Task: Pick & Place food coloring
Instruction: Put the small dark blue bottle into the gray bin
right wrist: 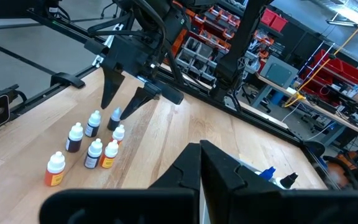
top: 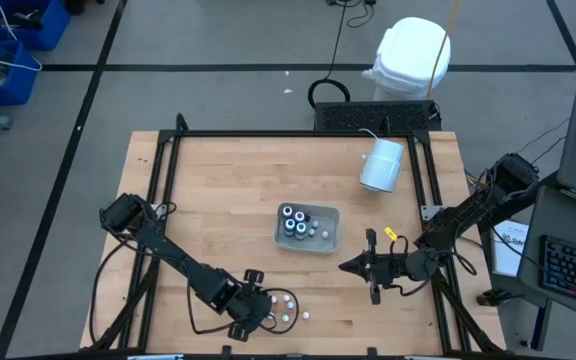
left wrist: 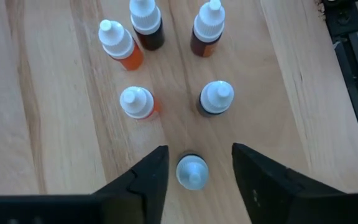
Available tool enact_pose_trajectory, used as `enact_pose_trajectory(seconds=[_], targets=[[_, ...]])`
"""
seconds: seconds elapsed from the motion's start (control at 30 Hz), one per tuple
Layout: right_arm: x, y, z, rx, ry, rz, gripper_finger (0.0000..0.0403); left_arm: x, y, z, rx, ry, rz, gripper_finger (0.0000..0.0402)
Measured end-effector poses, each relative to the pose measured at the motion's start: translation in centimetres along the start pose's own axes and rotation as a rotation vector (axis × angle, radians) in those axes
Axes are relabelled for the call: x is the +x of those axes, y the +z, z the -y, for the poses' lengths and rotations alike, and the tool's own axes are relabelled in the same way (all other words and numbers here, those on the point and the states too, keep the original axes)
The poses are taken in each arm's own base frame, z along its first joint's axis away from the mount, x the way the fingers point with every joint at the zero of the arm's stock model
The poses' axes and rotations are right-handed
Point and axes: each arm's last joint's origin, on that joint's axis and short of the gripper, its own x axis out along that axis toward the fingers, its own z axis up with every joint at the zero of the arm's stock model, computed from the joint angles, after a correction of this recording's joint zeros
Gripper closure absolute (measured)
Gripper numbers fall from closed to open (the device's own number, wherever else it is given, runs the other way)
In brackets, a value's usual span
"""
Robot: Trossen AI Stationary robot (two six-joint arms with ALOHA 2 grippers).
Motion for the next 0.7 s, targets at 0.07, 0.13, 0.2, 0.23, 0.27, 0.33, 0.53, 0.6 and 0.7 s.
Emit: enact_pose_trajectory(seconds=[0.07, 0.13, 0.2, 0.23, 0.27, 0.33, 0.53, 0.6, 0.7], targets=[[0.00, 0.00, 0.00, 0.000, 0.000, 0.000, 0.0403, 0.01, 0.01, -0.04, -0.005, 0.000, -0.001, 0.0246], [0.00, 0.00, 0.00, 0.000, 0.000, 0.000, 0.0403, 0.01, 0.01, -0.04, -0.004, -0.001, 0.000, 0.0263], [0.00, 0.00, 0.00, 0.000, 0.000, 0.000, 0.0403, 0.01, 0.01, -0.04, -0.004, -0.001, -0.001, 0.0274], [0.00, 0.00, 0.00, 0.000, 0.000, 0.000, 0.0403, 0.01, 0.01, -0.04, -0.004, -0.001, -0.001, 0.0278], [0.00, 0.00, 0.00, 0.000, 0.000, 0.000, 0.0403, 0.01, 0.01, -0.04, -0.003, -0.001, -0.001, 0.0280], [0.00, 0.00, 0.00, 0.000, 0.000, 0.000, 0.0403, 0.01, 0.01, -0.04, -0.002, -0.001, -0.001, 0.0281], [0.00, 0.00, -0.01, 0.000, 0.000, 0.000, 0.0403, 0.01, 0.01, -0.04, -0.011, -0.001, -0.001, 0.0282], [0.00, 0.00, 0.00, 0.000, 0.000, 0.000, 0.0403, 0.01, 0.03, -0.08, -0.029, -0.002, -0.001, 0.0282], [0.00, 0.00, 0.00, 0.000, 0.000, 0.000, 0.0403, 0.01, 0.03, -0.10, -0.029, -0.002, -0.001, 0.0284]])
